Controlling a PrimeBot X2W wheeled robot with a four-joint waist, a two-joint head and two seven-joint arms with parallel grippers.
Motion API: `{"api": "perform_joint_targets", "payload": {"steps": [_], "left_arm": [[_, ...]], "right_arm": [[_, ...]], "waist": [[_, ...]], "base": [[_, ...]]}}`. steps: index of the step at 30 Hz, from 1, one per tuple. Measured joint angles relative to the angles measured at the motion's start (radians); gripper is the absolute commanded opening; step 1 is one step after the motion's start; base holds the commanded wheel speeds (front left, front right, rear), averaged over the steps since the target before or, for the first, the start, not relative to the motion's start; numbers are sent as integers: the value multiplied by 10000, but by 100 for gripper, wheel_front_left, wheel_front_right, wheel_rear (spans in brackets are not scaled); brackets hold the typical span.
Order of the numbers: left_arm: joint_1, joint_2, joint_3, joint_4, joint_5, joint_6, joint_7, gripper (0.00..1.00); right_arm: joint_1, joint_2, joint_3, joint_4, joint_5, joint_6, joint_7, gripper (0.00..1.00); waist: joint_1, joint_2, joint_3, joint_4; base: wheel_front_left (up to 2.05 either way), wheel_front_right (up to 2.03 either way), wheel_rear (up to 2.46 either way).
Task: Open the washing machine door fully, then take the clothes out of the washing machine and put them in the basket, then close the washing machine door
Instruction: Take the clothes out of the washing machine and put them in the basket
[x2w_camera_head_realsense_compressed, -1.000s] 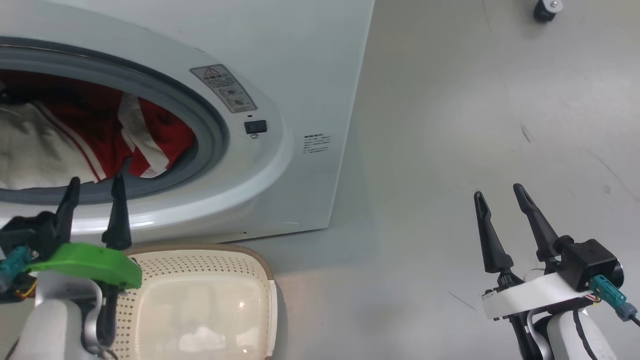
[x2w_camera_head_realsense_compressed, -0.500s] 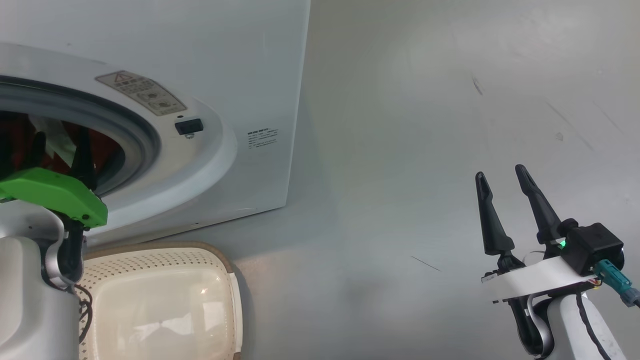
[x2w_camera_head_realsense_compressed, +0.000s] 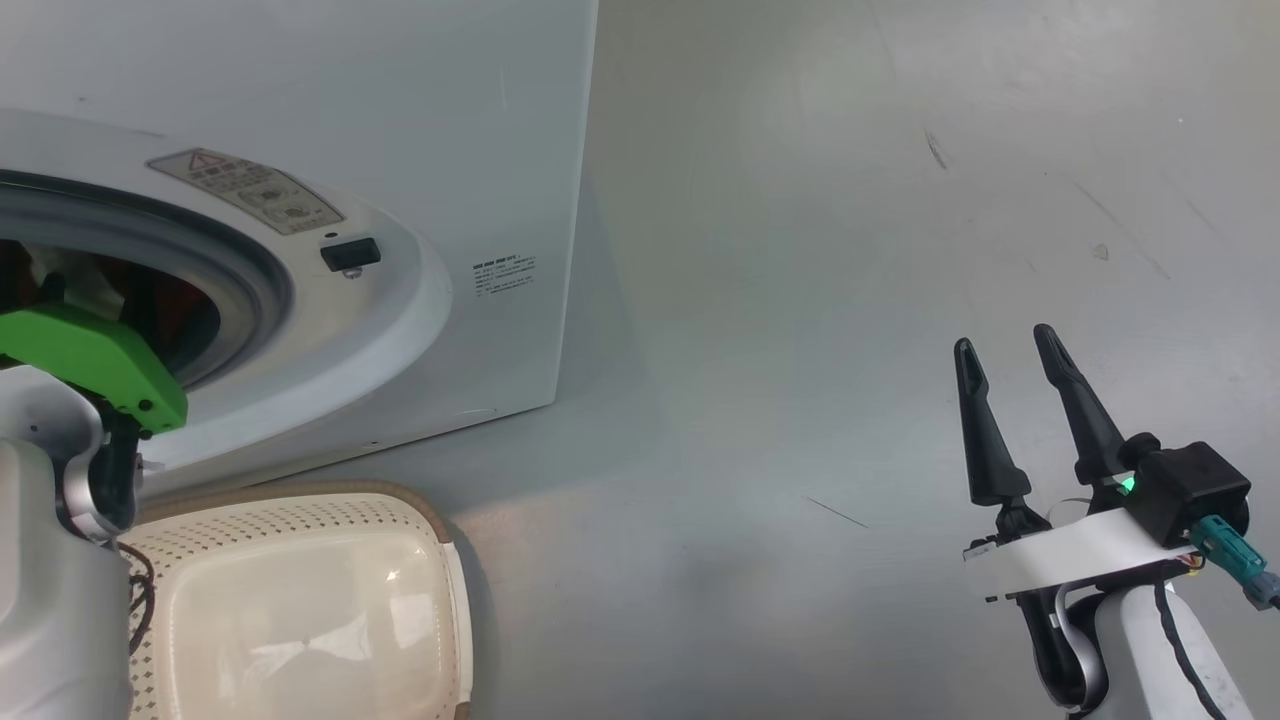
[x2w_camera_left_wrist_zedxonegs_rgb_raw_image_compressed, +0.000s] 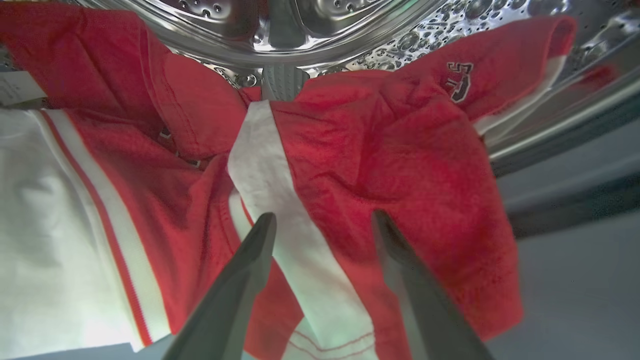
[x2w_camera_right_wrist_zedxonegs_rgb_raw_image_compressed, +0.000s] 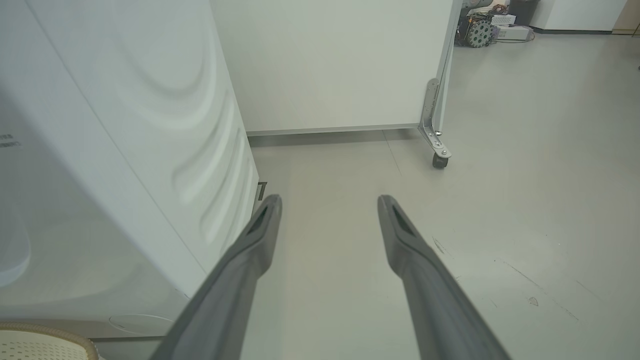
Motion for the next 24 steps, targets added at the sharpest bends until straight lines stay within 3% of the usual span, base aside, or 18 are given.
{"api": "perform_joint_targets", "payload": {"steps": [16, 17, 18, 19, 20, 24], "left_arm": [[-700, 92, 21, 1174, 13, 142, 355, 100], [-744, 92, 13, 1212, 13, 142, 372, 87], [-791, 92, 0, 1246, 13, 142, 384, 42], [-825, 92, -8, 1273, 12, 142, 384, 11], [-856, 92, -25, 1304, 12, 136, 384, 0], [-958, 92, -98, 1430, 12, 35, 376, 0]], "right_arm": [[-166, 50, 50, 33, 2, 0, 0, 100], [-166, 56, 50, 33, 2, 0, 0, 100], [-166, 58, 46, 33, 2, 2, 0, 100], [-167, 58, 42, 33, 2, 2, 0, 100], [-167, 59, 38, 35, 2, 0, 0, 100], [-180, 63, 10, 35, 4, 2, 0, 100]], "waist": [[0, 0, 47, -103], [0, 0, 53, -111], [0, 0, 59, -119], [0, 0, 64, -124], [0, 0, 69, -128], [0, 0, 75, -126]], "base": [[0, 0, 0], [0, 0, 0], [0, 0, 0], [0, 0, 0], [0, 0, 0], [0, 0, 0]]}}
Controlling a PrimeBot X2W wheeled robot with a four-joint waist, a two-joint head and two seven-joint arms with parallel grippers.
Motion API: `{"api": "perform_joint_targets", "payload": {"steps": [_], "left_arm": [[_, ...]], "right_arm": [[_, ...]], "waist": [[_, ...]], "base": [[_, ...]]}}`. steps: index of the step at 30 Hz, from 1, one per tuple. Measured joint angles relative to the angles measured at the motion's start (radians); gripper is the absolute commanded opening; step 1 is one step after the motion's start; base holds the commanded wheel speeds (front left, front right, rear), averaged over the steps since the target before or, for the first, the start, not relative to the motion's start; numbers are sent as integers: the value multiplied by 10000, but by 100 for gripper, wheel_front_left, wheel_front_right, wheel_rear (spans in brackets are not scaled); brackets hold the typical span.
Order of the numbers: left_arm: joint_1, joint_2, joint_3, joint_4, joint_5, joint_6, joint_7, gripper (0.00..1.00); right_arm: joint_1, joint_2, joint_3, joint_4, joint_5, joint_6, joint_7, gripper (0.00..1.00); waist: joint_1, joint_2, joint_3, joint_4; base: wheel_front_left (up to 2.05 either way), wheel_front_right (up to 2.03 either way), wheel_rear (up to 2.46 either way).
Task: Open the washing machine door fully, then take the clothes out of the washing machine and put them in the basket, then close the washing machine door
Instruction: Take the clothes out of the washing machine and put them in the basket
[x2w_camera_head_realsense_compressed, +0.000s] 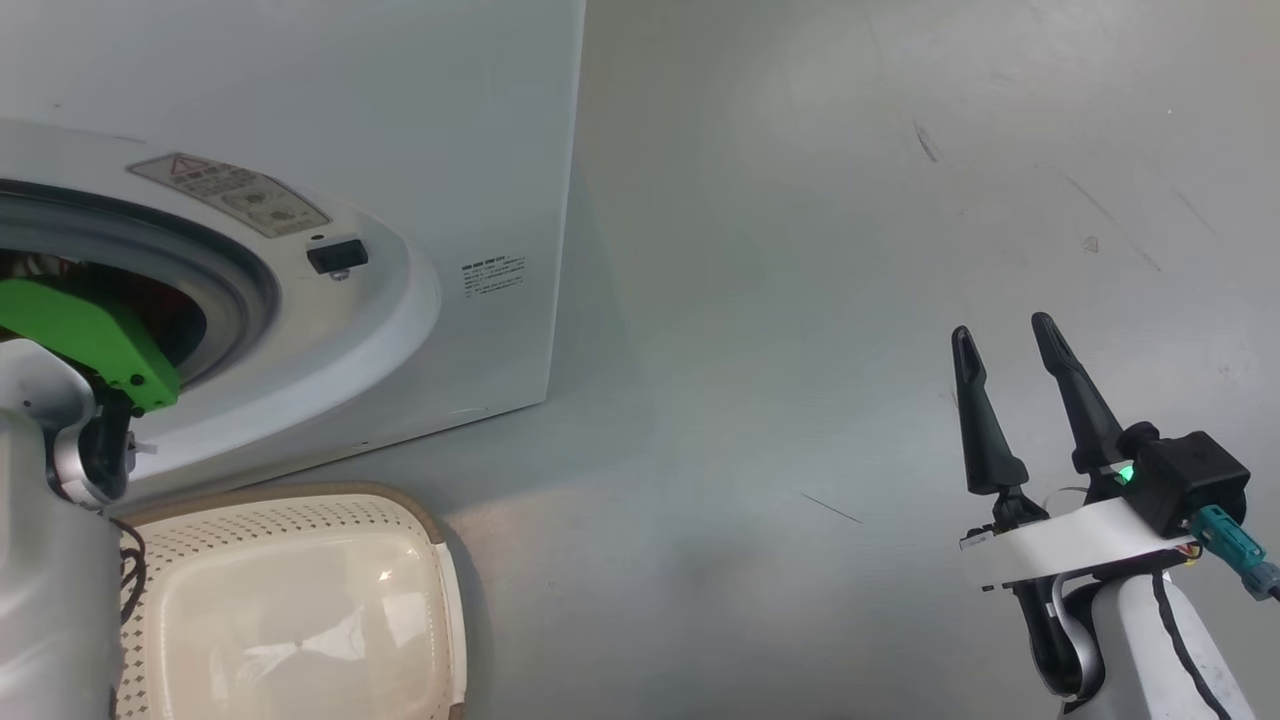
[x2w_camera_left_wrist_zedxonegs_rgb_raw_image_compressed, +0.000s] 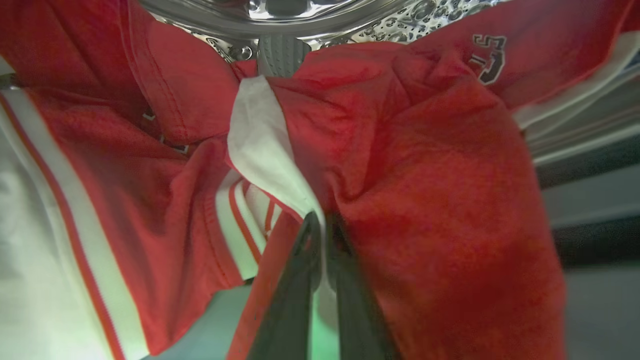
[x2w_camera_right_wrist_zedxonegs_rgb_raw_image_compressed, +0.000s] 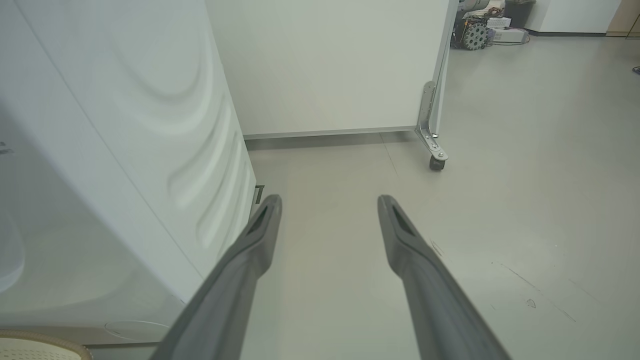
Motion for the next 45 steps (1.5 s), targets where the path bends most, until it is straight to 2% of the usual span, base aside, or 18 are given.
{"api": "perform_joint_targets", "payload": {"steps": [20, 33, 45], "left_arm": [[-132, -284, -483, 364, 107, -510, -1425, 0], [709, -951, -1104, 380, 182, -744, -2476, 0], [2104, -1099, -1394, -98, 347, -832, -3532, 0]], "right_arm": [[-55, 13, -249, 92, -8, 0, 0, 100], [124, -17, -288, 263, -119, 0, 0, 100], [709, -69, -280, 395, -192, 0, 0, 100]], "waist": [[0, 0, -537, 596], [0, 0, -1285, 1587], [0, 0, -2146, 2791]], "base": [[0, 0, 0], [0, 0, 0], [0, 0, 0]]}}
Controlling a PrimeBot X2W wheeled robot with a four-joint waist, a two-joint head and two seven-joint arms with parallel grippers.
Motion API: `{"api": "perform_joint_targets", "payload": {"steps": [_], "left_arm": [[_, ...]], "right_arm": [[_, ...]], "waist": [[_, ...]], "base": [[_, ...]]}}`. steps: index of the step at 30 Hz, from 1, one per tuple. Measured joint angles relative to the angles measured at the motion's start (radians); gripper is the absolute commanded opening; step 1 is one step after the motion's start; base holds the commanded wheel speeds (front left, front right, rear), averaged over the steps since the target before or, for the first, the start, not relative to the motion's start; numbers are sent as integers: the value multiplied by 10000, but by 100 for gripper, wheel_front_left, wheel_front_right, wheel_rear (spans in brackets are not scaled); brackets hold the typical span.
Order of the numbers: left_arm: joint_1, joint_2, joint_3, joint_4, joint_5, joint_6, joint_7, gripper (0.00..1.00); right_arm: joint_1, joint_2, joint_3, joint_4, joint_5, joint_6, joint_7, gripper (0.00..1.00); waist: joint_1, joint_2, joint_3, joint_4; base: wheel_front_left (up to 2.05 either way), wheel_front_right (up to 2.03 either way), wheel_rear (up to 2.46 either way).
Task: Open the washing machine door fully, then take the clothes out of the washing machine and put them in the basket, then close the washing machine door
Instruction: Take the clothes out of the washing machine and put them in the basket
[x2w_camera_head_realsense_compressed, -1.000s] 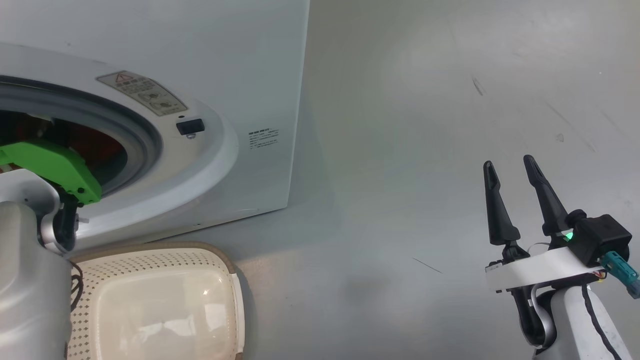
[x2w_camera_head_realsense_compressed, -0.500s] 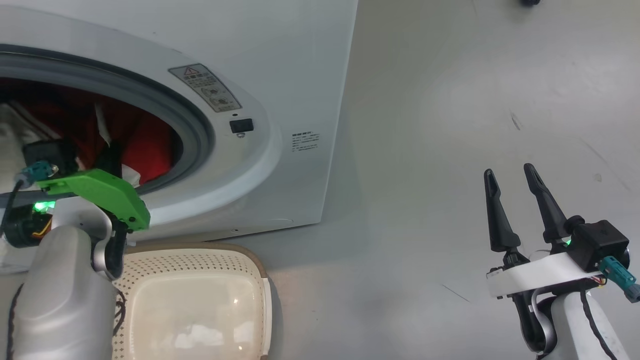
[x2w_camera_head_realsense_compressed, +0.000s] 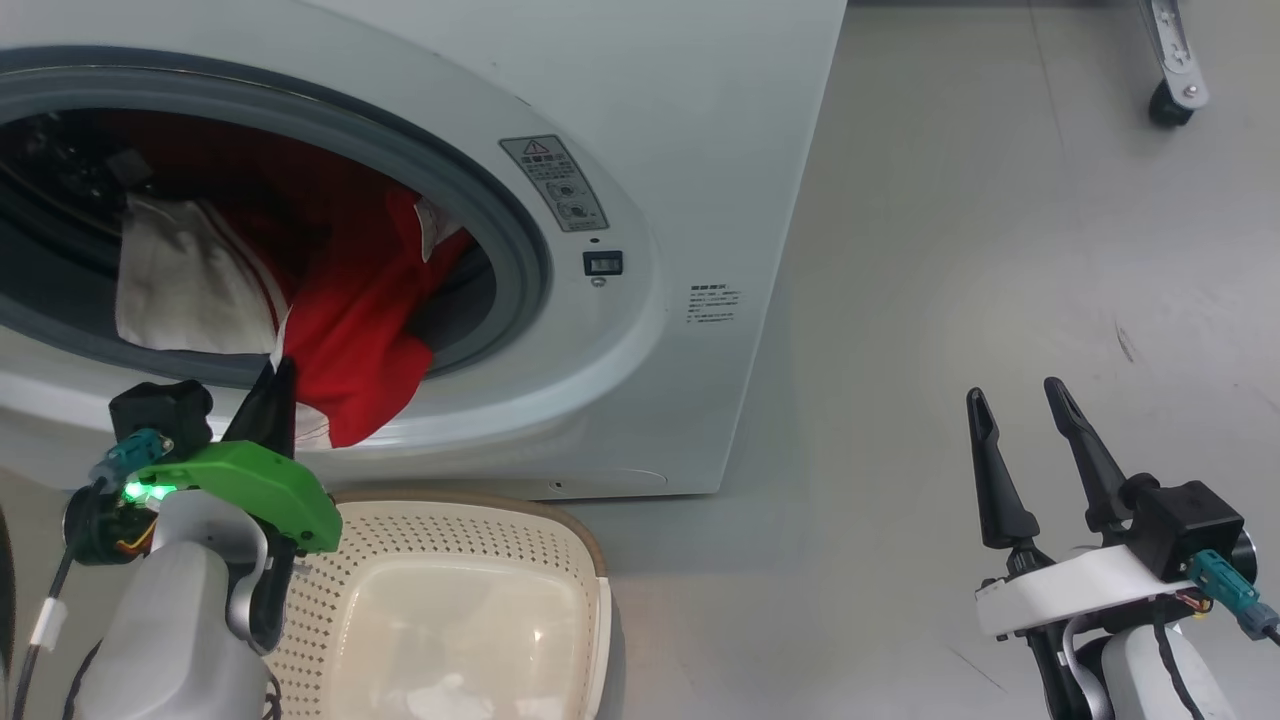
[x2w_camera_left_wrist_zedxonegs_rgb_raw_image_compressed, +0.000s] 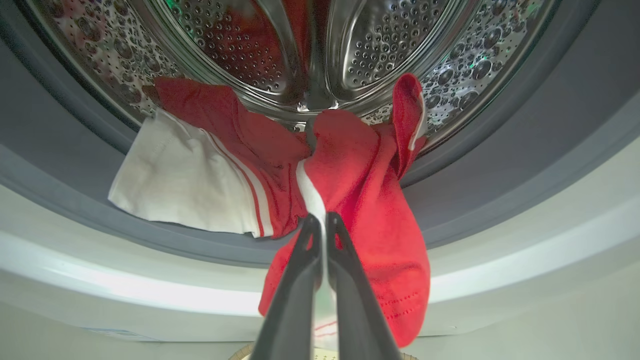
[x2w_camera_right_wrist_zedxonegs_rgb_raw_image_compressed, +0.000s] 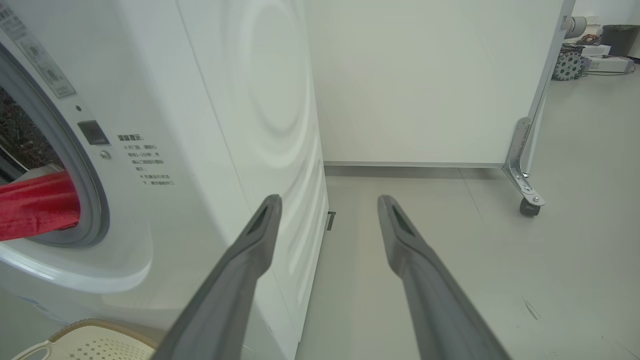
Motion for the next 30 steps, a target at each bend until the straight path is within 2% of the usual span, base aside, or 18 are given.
{"api": "perform_joint_targets", "payload": {"steps": [13, 23, 30], "left_arm": [[1455, 77, 12, -1758, -35, -35, -1632, 0], [1624, 226, 458, -4061, 98, -38, -1755, 0], [1628, 199, 1292, -6395, 489, -40, -1747, 0]], "right_arm": [[363, 2, 236, 205, -59, 0, 0, 100], [481, 15, 316, 205, -73, 0, 0, 100], [498, 31, 412, 232, -73, 0, 0, 100]], "waist": [[0, 0, -961, 749], [0, 0, -1166, 796], [0, 0, -1240, 627]], "base": [[0, 0, 0], [0, 0, 0], [0, 0, 0]]}}
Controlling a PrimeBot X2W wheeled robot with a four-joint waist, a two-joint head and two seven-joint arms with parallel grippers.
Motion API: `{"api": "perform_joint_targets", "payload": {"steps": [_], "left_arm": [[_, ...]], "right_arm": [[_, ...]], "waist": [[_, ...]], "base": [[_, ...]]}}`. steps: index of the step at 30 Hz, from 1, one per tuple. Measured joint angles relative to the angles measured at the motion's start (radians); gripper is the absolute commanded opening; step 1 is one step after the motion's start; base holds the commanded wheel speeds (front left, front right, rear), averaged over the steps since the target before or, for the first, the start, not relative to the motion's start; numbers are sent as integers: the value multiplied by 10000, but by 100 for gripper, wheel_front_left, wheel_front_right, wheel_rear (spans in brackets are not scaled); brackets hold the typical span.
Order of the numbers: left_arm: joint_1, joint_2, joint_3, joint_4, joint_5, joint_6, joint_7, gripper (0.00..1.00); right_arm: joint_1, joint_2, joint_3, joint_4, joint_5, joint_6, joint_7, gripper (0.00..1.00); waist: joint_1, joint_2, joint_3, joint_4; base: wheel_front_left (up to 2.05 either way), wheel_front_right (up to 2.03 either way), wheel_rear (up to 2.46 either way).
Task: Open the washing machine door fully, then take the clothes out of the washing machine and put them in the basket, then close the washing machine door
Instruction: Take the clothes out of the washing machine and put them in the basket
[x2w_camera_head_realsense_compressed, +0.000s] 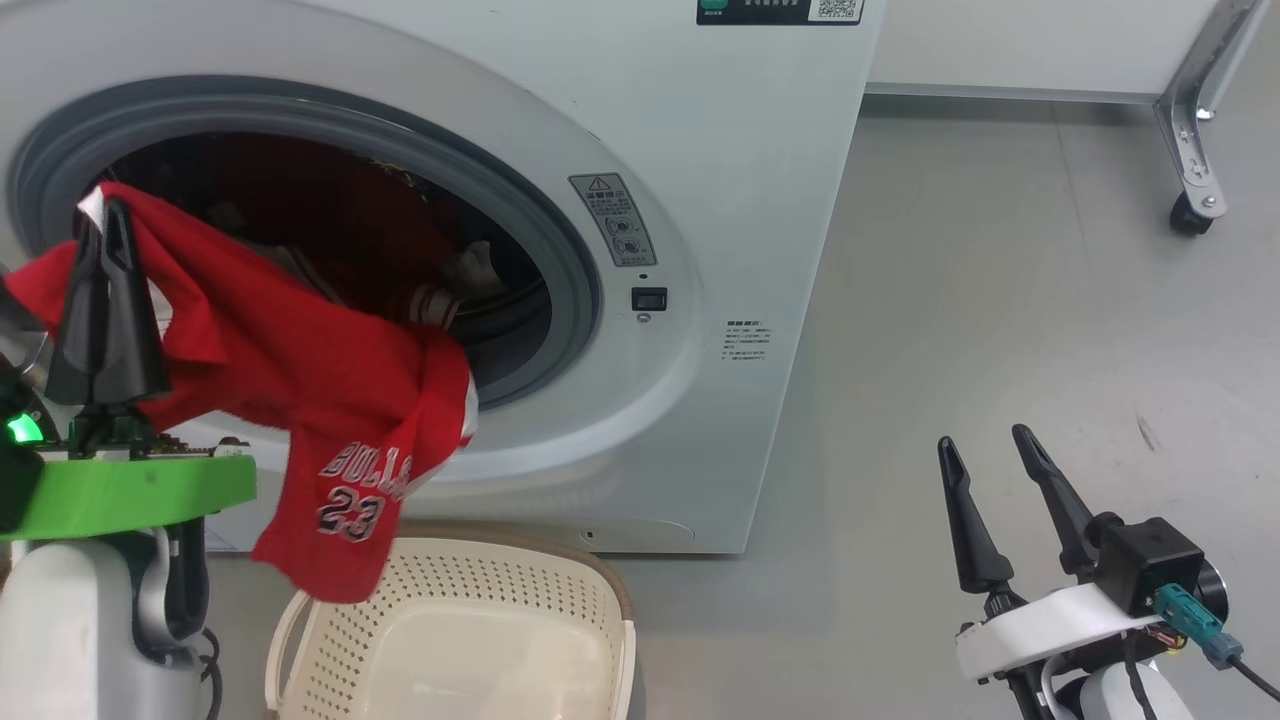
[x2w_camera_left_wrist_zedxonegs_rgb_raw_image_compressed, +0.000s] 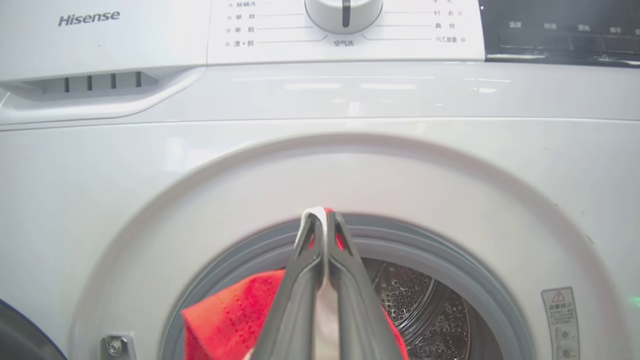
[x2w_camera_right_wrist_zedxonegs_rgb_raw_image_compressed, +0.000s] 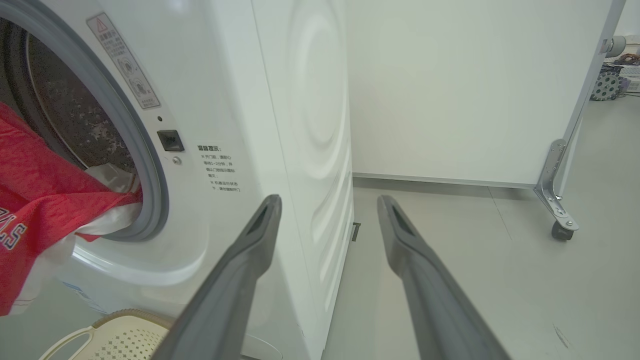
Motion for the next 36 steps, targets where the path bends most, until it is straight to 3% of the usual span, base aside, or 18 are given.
{"api": "perform_joint_targets", "payload": {"steps": [9, 25, 36], "left_arm": [[500, -221, 140, -1055, 332, -2, -10, 0], [2529, -374, -656, 890, 403, -35, 33, 0], [2596, -345, -955, 2596, 502, -36, 915, 0]], "right_arm": [[58, 6, 13, 2, -2, 0, 0, 100], [42, 8, 67, -94, -105, 0, 0, 100], [-225, -4, 94, -182, -105, 0, 0, 100]], "waist": [[0, 0, 31, -141], [0, 0, 458, -345], [0, 0, 966, -653]], "base": [[0, 0, 0], [0, 0, 0], [0, 0, 0]]}}
